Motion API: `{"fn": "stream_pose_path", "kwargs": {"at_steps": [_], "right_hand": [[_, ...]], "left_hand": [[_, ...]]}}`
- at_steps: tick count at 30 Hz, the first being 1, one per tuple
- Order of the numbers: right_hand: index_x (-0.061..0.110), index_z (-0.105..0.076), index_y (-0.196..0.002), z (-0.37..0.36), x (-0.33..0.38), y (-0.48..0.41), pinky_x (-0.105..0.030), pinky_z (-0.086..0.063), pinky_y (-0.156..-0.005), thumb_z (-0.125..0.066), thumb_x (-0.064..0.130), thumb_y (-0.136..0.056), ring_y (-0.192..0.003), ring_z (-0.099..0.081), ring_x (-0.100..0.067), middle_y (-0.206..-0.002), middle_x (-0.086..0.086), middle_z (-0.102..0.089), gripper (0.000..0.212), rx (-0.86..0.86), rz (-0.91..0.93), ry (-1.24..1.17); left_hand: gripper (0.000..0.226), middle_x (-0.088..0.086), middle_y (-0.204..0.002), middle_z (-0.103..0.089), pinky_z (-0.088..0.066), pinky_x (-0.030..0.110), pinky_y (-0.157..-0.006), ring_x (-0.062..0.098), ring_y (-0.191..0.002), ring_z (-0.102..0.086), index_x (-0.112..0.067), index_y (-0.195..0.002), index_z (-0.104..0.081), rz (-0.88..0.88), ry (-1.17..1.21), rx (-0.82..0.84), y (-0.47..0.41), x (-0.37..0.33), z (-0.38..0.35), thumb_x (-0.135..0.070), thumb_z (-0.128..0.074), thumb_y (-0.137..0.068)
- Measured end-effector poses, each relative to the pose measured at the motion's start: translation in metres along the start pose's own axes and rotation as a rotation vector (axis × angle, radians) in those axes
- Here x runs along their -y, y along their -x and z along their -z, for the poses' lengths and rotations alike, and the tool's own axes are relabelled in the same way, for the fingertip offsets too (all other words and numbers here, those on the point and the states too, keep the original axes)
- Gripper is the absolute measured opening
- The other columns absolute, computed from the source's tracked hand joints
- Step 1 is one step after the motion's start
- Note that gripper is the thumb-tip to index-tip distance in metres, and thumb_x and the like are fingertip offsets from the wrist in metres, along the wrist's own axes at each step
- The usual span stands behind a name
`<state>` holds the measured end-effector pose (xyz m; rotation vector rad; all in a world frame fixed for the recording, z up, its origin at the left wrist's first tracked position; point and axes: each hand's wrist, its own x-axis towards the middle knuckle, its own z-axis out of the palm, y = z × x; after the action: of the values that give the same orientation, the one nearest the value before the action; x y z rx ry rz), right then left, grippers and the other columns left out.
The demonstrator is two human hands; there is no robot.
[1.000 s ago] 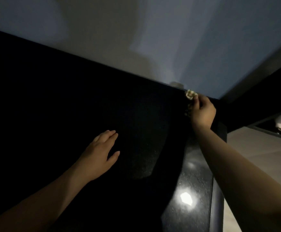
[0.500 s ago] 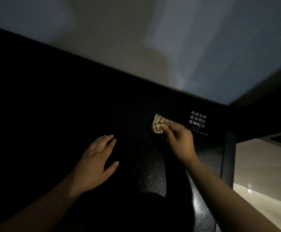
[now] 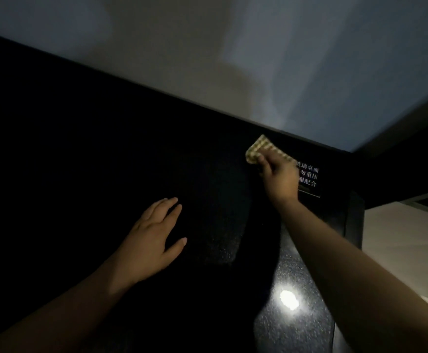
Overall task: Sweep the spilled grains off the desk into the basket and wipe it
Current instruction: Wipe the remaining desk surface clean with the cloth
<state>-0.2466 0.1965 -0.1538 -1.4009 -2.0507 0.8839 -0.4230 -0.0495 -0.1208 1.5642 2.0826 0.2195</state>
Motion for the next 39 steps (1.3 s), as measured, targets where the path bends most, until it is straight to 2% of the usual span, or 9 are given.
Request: {"fn": "stream_pose_path", "kwargs": {"at_steps": [3,6,12,20,25,28,31,35,39], "right_hand": [[0.015,-0.069,-0.115,-0.002,0.005,0.065,-0.023,-0.046,-0.098,-0.059,0.022,-0.094,-0.111,-0.061,-0.010,-0.117,0.000,-0.069,0.024,0.099,0.078,-0.079],[0.024,-0.073,-0.101,0.006,0.017,0.114,-0.025,-0.052,-0.081,-0.058,0.022,-0.095,-0.092,-0.066,-0.001,-0.098,0.013,-0.073,0.016,0.178,-0.033,-0.250],[0.014,-0.071,-0.109,0.040,0.018,0.085,-0.016,-0.051,-0.074,-0.058,0.018,-0.095,-0.084,-0.065,-0.001,-0.095,0.006,-0.071,0.020,-0.208,-0.057,-0.281],[0.013,-0.067,-0.119,-0.017,0.010,0.138,-0.013,-0.036,-0.102,-0.061,0.013,-0.093,-0.116,-0.056,-0.007,-0.122,0.003,-0.064,0.026,-0.020,-0.017,-0.079],[0.031,-0.072,-0.104,-0.011,0.052,0.230,-0.020,-0.050,-0.089,-0.059,0.015,-0.094,-0.101,-0.064,0.002,-0.105,0.020,-0.070,0.023,0.178,-0.083,-0.306],[0.026,-0.072,-0.103,-0.004,0.060,0.220,-0.027,-0.055,-0.083,-0.059,0.017,-0.094,-0.093,-0.068,-0.004,-0.097,0.012,-0.073,0.018,-0.019,-0.163,-0.390],[0.015,-0.071,-0.110,0.003,0.054,0.173,-0.017,-0.051,-0.080,-0.059,0.021,-0.094,-0.089,-0.067,-0.006,-0.099,0.002,-0.073,0.020,-0.212,-0.135,-0.269],[0.015,-0.069,-0.116,-0.017,0.033,0.165,-0.031,-0.046,-0.101,-0.059,0.020,-0.094,-0.114,-0.061,-0.020,-0.120,-0.005,-0.067,0.025,-0.020,-0.070,0.003],[0.020,-0.067,-0.121,-0.037,0.042,0.240,-0.018,-0.031,-0.107,-0.061,0.017,-0.093,-0.127,-0.048,-0.009,-0.132,0.006,-0.057,0.029,0.014,-0.065,-0.027]], "left_hand": [[0.080,-0.009,-0.158,-0.004,-0.006,0.024,-0.112,0.010,-0.144,0.003,-0.020,-0.151,-0.019,-0.017,-0.004,-0.004,0.003,-0.001,0.001,-0.064,-0.032,-0.085],[0.074,-0.007,-0.159,-0.002,-0.005,0.024,-0.112,0.012,-0.145,0.004,-0.019,-0.151,-0.017,-0.026,-0.011,0.021,0.003,0.001,0.002,-0.055,-0.042,-0.092],[0.072,-0.005,-0.159,-0.001,-0.007,0.028,-0.115,0.013,-0.145,0.004,-0.019,-0.152,-0.016,-0.042,-0.025,0.041,0.004,0.005,0.002,-0.051,-0.044,-0.093],[0.065,-0.004,-0.156,-0.014,-0.022,0.031,-0.116,0.013,-0.143,-0.011,-0.017,-0.149,-0.027,-0.042,-0.016,0.039,0.003,0.007,0.011,-0.047,-0.045,-0.094],[0.059,-0.005,-0.153,-0.023,-0.027,0.032,-0.114,0.011,-0.140,-0.020,-0.018,-0.147,-0.032,-0.063,-0.003,0.029,0.028,0.015,0.020,-0.042,-0.047,-0.095],[0.059,-0.006,-0.153,-0.024,-0.027,0.030,-0.114,0.009,-0.140,-0.021,-0.019,-0.147,-0.032,-0.083,-0.013,0.038,0.053,0.025,0.019,-0.042,-0.047,-0.094],[0.060,-0.007,-0.153,-0.022,-0.025,0.029,-0.115,0.009,-0.140,-0.018,-0.021,-0.148,-0.030,-0.071,-0.025,0.060,0.075,0.034,0.016,-0.042,-0.047,-0.094],[0.060,-0.007,-0.154,-0.021,-0.026,0.031,-0.115,0.009,-0.140,-0.017,-0.021,-0.148,-0.029,-0.059,-0.040,0.065,0.101,0.044,0.012,-0.042,-0.048,-0.095],[0.060,-0.008,-0.154,-0.021,-0.025,0.029,-0.115,0.008,-0.140,-0.017,-0.021,-0.148,-0.030,-0.084,-0.028,0.060,0.123,0.060,0.010,-0.043,-0.047,-0.094]]}}
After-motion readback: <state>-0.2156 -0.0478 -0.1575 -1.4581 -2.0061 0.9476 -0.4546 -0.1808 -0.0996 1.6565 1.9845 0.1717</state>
